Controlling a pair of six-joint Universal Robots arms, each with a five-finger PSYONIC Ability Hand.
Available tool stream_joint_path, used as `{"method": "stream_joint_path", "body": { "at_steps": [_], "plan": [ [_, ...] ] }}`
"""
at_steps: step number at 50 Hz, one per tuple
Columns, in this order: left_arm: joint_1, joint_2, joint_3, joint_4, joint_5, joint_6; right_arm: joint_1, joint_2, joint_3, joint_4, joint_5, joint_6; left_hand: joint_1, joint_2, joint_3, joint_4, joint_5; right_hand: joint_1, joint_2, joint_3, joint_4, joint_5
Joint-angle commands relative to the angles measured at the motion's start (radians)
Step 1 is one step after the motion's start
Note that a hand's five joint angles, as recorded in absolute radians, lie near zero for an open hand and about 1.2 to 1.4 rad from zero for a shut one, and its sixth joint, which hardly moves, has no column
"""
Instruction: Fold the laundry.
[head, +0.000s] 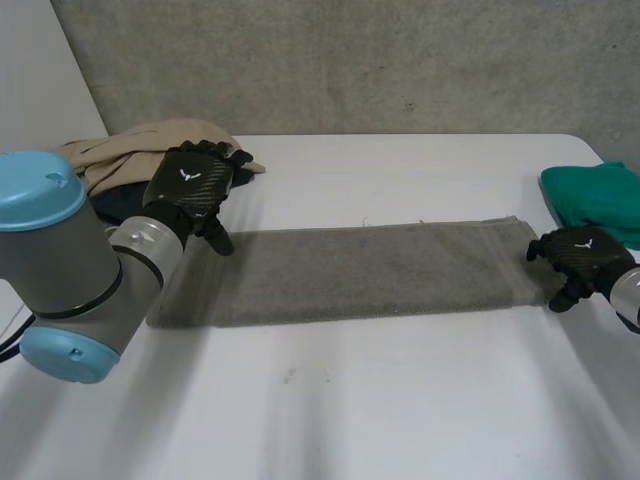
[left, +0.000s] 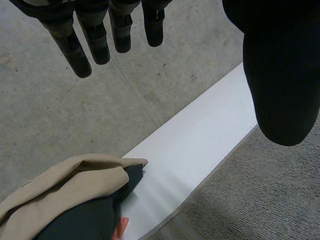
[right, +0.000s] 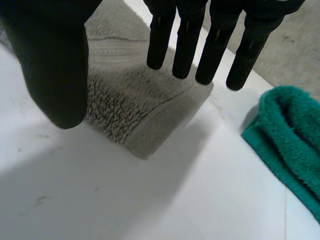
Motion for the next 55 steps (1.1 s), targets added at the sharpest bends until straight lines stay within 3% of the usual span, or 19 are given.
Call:
{"method": "stream_joint_path", "body": {
  "at_steps": [1,2,13,18,22,29,36,40,44,51,53,55],
  "plan": [
    [-0.002,0.0,-0.011,0.0,-0.002,0.003,0.013,0.036,-0.024,-0.007,0.012,-0.008,-0.013,-0.034,-0.041,-0.029,-0.05,0.757,0.752,0.751,0.752,0.742],
    [-0.002,0.001,-0.013,0.0,-0.002,0.003,0.015,0.041,-0.029,-0.008,0.016,-0.008,-0.013,-0.034,-0.041,-0.029,-0.05,0.847,0.843,0.842,0.842,0.832],
    [-0.001,0.024,-0.014,0.0,-0.002,0.003,-0.022,-0.034,-0.021,-0.022,0.225,-0.071,-0.013,-0.034,-0.041,-0.029,-0.05,0.848,0.844,0.843,0.843,0.833],
    [-0.001,0.049,-0.033,0.0,0.0,0.003,-0.127,-0.114,-0.009,-0.013,0.286,-0.244,-0.013,-0.034,-0.041,-0.029,-0.05,0.848,0.844,0.843,0.843,0.833],
    [-0.002,0.072,-0.046,0.0,0.0,0.003,-0.131,-0.128,-0.017,-0.022,0.334,-0.338,-0.013,-0.034,-0.041,-0.029,-0.05,0.848,0.844,0.843,0.843,0.833],
    [-0.001,0.101,-0.057,0.0,0.0,0.001,0.137,-0.186,-0.035,-0.072,0.306,-0.346,-0.013,-0.034,-0.041,-0.029,-0.05,0.848,0.844,0.843,0.843,0.833],
    [0.002,0.135,-0.075,0.0,-0.002,0.001,0.496,-0.18,-0.041,-0.217,0.193,-0.355,-0.013,-0.034,-0.041,-0.029,-0.05,0.848,0.844,0.843,0.843,0.833],
    [0.004,0.149,-0.091,0.0,-0.002,0.003,0.712,-0.073,-0.092,-0.29,0.111,-0.364,-0.013,-0.034,-0.041,-0.029,-0.05,0.848,0.844,0.843,0.843,0.833],
    [0.005,0.156,-0.108,0.002,-0.002,0.003,0.854,0.045,-0.155,-0.301,0.093,-0.364,-0.013,-0.034,-0.041,-0.029,-0.05,0.848,0.844,0.843,0.843,0.833],
    [0.018,0.156,-0.129,0.002,0.0,0.003,0.957,0.19,-0.201,-0.298,0.12,-0.38,-0.013,-0.034,-0.041,-0.029,-0.05,0.848,0.844,0.843,0.843,0.833],
    [0.019,0.156,-0.134,0.002,0.0,0.003,0.957,0.184,-0.201,-0.297,0.149,-0.378,-0.013,-0.034,-0.041,-0.029,-0.05,0.476,0.472,0.47,0.471,0.461],
    [0.019,0.155,-0.134,0.002,0.001,0.004,0.942,0.162,-0.192,-0.295,0.238,-0.358,-0.013,-0.034,-0.041,-0.029,-0.05,-0.271,-0.275,-0.276,-0.276,-0.286]
  ]
}}
